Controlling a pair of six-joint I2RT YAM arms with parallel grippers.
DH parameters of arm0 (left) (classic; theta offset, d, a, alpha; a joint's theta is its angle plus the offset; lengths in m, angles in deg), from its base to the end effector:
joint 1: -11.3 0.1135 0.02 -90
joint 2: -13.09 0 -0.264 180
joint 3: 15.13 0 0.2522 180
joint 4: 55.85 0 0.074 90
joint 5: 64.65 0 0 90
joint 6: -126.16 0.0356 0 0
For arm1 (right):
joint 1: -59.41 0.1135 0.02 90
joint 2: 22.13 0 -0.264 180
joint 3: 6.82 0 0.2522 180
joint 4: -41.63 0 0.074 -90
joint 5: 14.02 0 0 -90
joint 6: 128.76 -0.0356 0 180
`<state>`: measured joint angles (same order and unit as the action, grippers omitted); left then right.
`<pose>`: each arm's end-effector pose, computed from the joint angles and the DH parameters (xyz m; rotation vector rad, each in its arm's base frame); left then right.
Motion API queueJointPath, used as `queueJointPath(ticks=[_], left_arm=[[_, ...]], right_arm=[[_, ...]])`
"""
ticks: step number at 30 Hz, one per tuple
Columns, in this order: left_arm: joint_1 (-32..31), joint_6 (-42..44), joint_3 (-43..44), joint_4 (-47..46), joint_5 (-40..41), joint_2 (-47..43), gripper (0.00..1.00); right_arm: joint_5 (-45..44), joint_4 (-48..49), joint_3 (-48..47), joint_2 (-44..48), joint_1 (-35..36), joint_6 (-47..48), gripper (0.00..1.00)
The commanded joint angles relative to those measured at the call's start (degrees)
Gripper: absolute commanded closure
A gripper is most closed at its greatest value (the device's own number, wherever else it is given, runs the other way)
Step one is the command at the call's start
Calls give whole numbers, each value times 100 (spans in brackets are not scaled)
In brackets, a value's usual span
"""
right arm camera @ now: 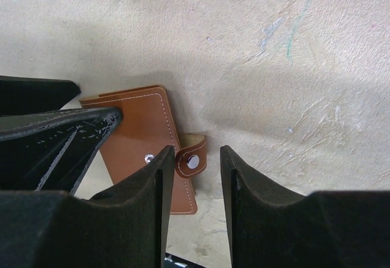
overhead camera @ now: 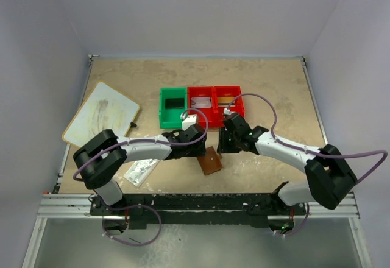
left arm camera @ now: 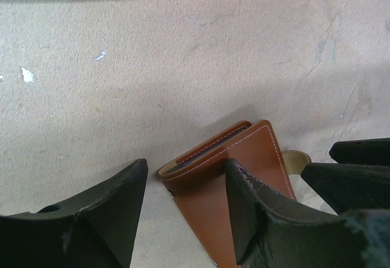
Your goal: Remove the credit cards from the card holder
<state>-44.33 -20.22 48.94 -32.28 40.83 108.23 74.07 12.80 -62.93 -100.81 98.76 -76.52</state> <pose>0.1898 -0.2607 0.1580 -0.1266 2.5374 -0.4779 0.2091 0.1699 0.1899 -0.0205 2.5453 0.5224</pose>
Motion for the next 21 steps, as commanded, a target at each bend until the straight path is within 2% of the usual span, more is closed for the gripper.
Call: queueJointPath(ticks=[1,12,21], left_arm=[[-9,118,-9,391,83,-2,48],[-9,213,203,451,11,127,50],[-9,199,222,485,36,128,51]], right_arm=[[152,-48,-74,166,2,133,62],[423,-12,24,81,23,391,64],[1144,551,151,223,54,460,48]])
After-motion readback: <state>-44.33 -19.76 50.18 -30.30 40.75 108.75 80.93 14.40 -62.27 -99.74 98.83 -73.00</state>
